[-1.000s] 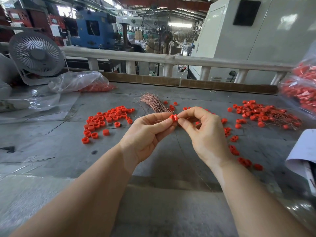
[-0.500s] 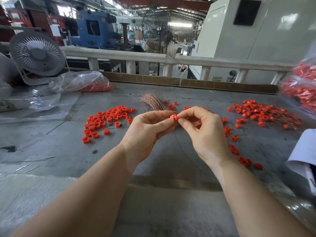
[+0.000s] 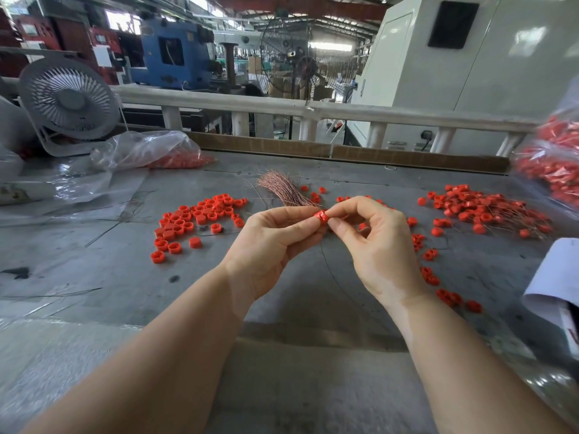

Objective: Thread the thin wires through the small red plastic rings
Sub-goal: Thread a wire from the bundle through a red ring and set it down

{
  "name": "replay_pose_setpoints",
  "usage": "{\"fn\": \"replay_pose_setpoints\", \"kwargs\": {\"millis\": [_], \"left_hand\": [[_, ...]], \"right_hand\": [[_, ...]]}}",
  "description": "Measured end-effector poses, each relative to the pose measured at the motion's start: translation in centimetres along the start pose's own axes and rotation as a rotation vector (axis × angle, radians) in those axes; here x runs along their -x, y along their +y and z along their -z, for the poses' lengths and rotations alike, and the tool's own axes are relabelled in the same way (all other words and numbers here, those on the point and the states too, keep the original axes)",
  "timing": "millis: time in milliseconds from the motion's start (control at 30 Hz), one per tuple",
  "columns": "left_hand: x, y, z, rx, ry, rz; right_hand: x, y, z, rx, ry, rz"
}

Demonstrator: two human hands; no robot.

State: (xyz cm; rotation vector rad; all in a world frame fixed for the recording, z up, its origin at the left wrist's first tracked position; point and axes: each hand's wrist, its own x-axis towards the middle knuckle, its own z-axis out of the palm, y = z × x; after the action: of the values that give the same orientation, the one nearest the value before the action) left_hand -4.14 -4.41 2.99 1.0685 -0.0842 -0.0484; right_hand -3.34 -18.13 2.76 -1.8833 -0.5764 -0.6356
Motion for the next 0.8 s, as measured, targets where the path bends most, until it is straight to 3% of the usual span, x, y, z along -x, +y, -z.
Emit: {"fn": "replay_pose_setpoints", "kwargs": {"millis": [800], "left_hand": [[-0.08,-0.29,0.12,-0.153,0.01,-0.115]], "right_hand": [[0.03,0.09,0.03,0.011,-0.002,-0.023]]}}
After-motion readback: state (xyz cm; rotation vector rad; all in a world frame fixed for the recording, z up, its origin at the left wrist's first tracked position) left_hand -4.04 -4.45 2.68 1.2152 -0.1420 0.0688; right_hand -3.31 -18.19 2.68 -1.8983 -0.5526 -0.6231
